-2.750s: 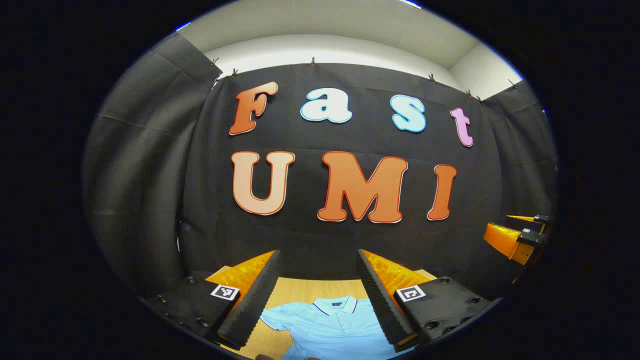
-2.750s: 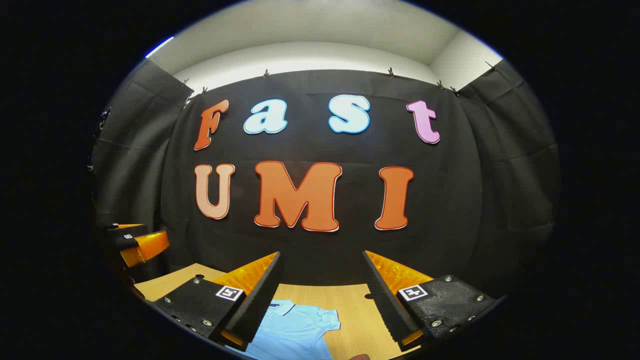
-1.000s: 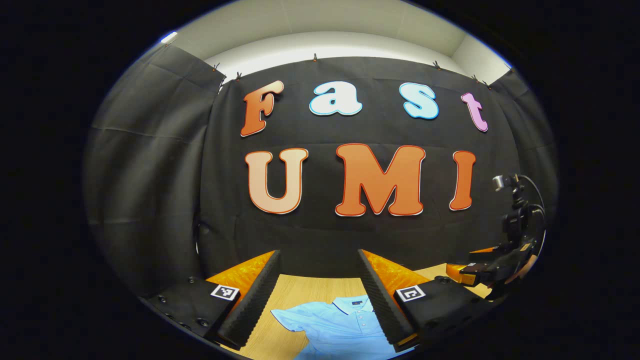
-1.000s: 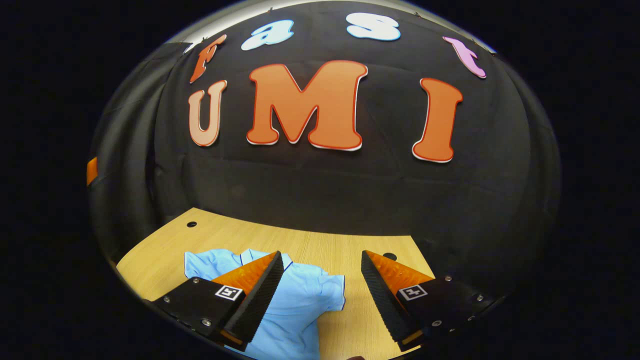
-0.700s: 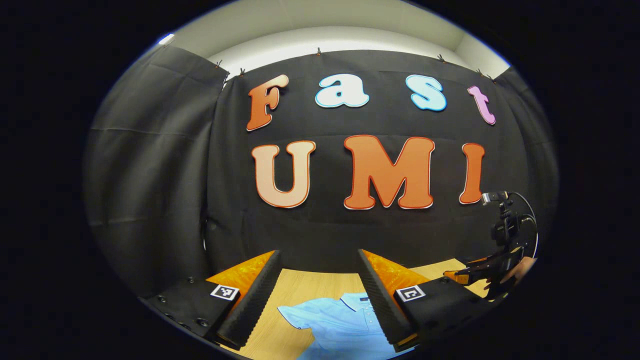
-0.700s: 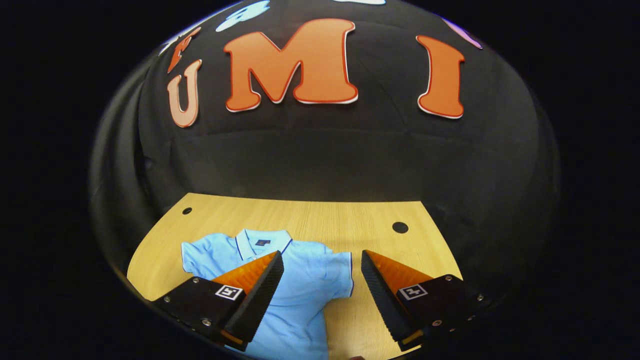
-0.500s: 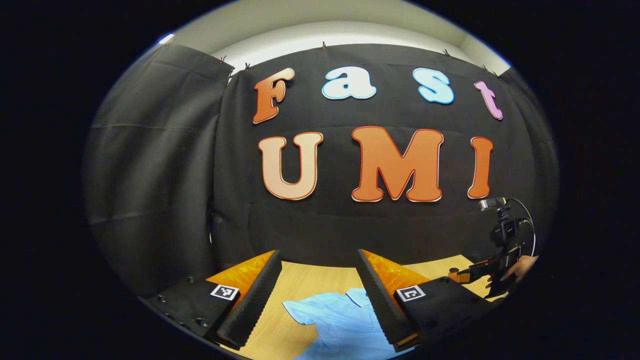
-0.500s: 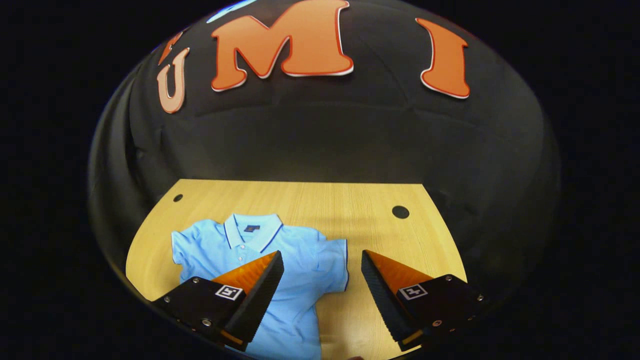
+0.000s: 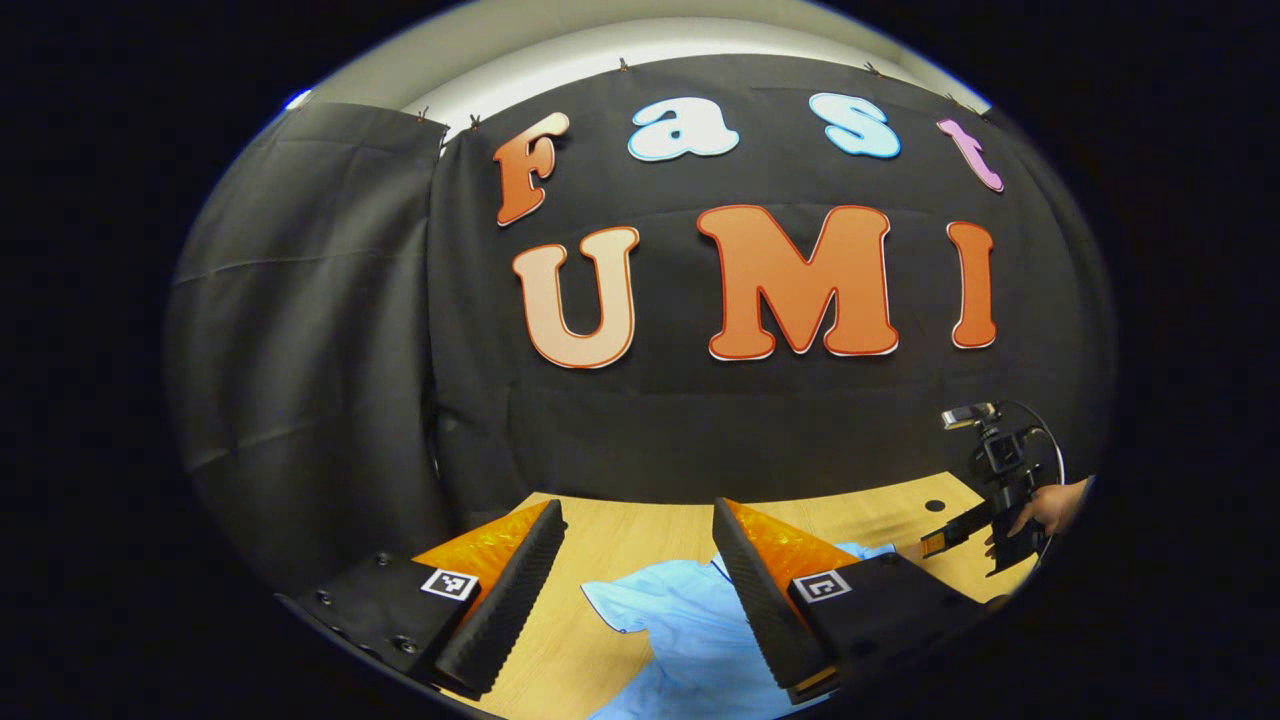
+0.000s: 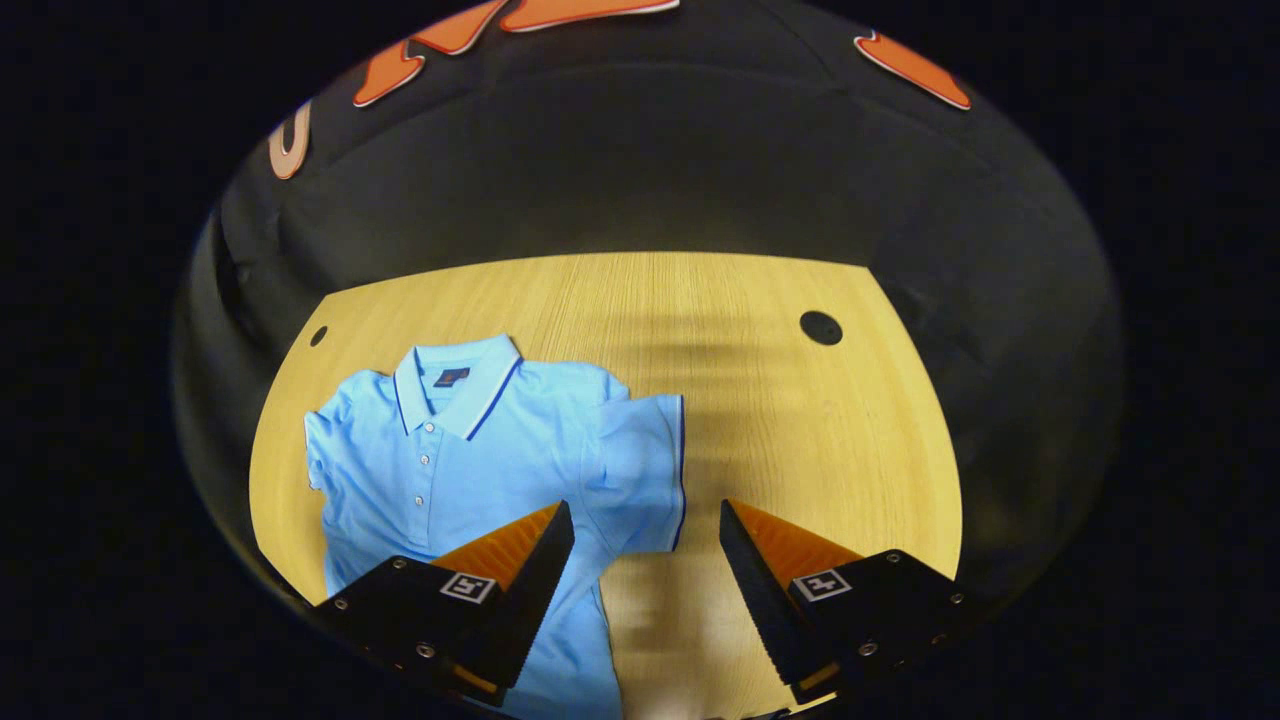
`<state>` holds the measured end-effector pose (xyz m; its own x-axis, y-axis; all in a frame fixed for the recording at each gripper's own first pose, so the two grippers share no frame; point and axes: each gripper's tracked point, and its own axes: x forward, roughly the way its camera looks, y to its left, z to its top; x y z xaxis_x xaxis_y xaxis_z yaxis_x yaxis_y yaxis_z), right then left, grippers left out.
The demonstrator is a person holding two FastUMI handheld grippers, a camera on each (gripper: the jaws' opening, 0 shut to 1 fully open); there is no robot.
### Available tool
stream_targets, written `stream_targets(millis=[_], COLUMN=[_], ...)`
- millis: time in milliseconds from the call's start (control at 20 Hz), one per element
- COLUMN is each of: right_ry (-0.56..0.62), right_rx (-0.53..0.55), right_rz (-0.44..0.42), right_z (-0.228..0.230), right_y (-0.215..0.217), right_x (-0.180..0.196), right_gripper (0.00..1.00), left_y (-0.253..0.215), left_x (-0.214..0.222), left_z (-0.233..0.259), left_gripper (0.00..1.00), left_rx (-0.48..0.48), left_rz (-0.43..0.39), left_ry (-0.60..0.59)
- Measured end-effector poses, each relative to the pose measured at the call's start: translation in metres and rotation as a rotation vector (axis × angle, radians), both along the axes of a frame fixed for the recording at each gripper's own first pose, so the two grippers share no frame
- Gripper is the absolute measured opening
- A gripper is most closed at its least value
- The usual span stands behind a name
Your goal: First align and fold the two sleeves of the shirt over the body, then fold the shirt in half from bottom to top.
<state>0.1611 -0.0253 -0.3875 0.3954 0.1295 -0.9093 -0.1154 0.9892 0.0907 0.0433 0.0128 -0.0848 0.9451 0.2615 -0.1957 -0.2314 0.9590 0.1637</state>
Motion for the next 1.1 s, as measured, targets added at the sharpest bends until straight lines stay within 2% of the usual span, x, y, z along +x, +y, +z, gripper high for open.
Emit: stream_targets(millis=[200, 450, 600, 650, 700, 750, 950, 1100], right_ry=[0.064, 0.17, 0.232, 0.247, 0.261, 0.274, 0.335, 0.318], right_rx=[-0.014, 0.03, 0.068, 0.059, 0.054, 0.055, 0.031, 0.056], right_rz=[-0.001, -0.031, -0.065, -0.073, -0.08, -0.082, -0.102, -0.115], right_z=[-0.024, -0.053, -0.067, -0.072, -0.078, -0.08, -0.092, -0.09], right_y=[-0.008, -0.005, -0.003, -0.004, -0.003, -0.001, -0.001, -0.002], right_x=[0.006, 0.01, 0.01, 0.01, 0.008, 0.007, -0.001, 0.005], right_gripper=[0.87, 0.86, 0.73, 0.71, 0.64, 0.65, 0.47, 0.25], left_y=[-0.009, -0.008, -0.009, -0.01, -0.012, -0.014, -0.016, -0.016], left_x=[0.007, 0.008, 0.008, 0.01, 0.009, 0.01, 0.008, 0.005], left_z=[-0.009, -0.012, -0.014, -0.015, -0.016, -0.016, -0.012, -0.011], left_gripper=[0.96, 0.98, 0.98, 0.98, 0.98, 0.98, 1.0, 1.0], left_rx=[0.01, 0.024, 0.032, 0.032, 0.035, 0.038, 0.052, 0.061], left_rz=[-0.009, 0.012, 0.025, 0.025, 0.024, 0.021, 0.026, 0.036], left_ry=[0.035, 0.06, 0.073, 0.077, 0.081, 0.085, 0.084, 0.08])
